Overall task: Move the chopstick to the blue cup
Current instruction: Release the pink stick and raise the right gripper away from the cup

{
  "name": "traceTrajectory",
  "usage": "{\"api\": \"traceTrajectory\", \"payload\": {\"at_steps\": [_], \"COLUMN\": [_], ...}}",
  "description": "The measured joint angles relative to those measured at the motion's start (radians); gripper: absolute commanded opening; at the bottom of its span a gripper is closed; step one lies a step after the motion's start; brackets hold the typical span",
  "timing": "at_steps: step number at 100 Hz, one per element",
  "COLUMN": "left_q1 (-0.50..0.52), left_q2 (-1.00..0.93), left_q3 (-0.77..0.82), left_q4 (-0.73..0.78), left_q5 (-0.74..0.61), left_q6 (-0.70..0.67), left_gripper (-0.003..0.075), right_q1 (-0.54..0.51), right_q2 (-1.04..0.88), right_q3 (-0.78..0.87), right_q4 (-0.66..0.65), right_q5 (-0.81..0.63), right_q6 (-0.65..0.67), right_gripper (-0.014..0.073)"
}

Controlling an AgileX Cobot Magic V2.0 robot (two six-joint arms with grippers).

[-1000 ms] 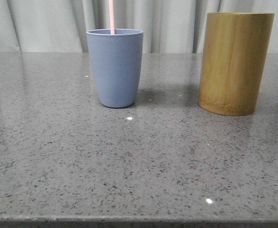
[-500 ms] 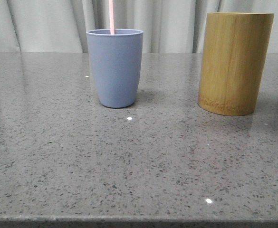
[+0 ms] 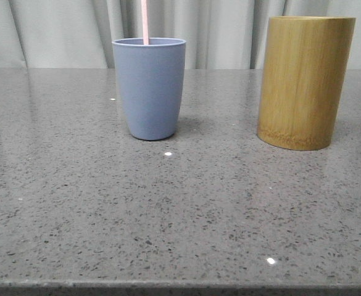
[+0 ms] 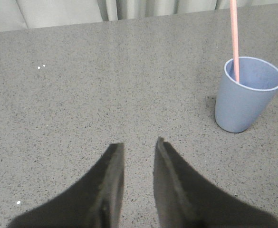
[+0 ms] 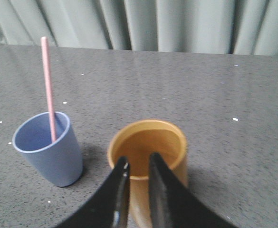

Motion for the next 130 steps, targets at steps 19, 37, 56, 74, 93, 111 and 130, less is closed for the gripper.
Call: {"api": "traceTrajectory", "payload": {"at_steps": [19, 37, 56, 74, 93, 111, 130], "left_q1": [0.0, 0.0, 0.0, 0.0, 0.0, 0.0, 0.0], "left_q2": [-0.02, -0.031, -0.056, -0.127, -0.155, -0.155, -0.155], "left_q3": [0.0, 0.0, 0.042, 0.093, 0.097, 0.097, 0.097], "left_q4": [0.006, 0.025, 0.029, 0.033, 0.037, 0.037, 0.037], "left_q5": [0.0, 0.0, 0.0, 0.0, 0.006, 0.006, 0.006], "left_q6": [0.0, 0.0, 0.0, 0.0, 0.0, 0.0, 0.0], "left_gripper": [-0.0019, -0.0019, -0.0019, -0.0019, -0.0019, -0.0019, -0.0019], "right_q1": [-0.081, -0.12, -0.127, -0.127, -0.127, -0.127, -0.127], "right_q2": [-0.132, -0.224, -0.304, -0.363, -0.37, -0.37, -0.37], "right_q3": [0.06, 0.117, 0.17, 0.197, 0.197, 0.2, 0.2], "right_q4": [0.0, -0.001, -0.002, -0.004, -0.004, -0.004, -0.004], "right_q5": [0.038, 0.067, 0.077, 0.077, 0.079, 0.079, 0.083], "right_q6": [0.0, 0.0, 0.001, 0.001, 0.001, 0.001, 0.002], "right_gripper": [-0.01, -0.01, -0.01, -0.01, -0.0105, -0.0105, -0.0105]}}
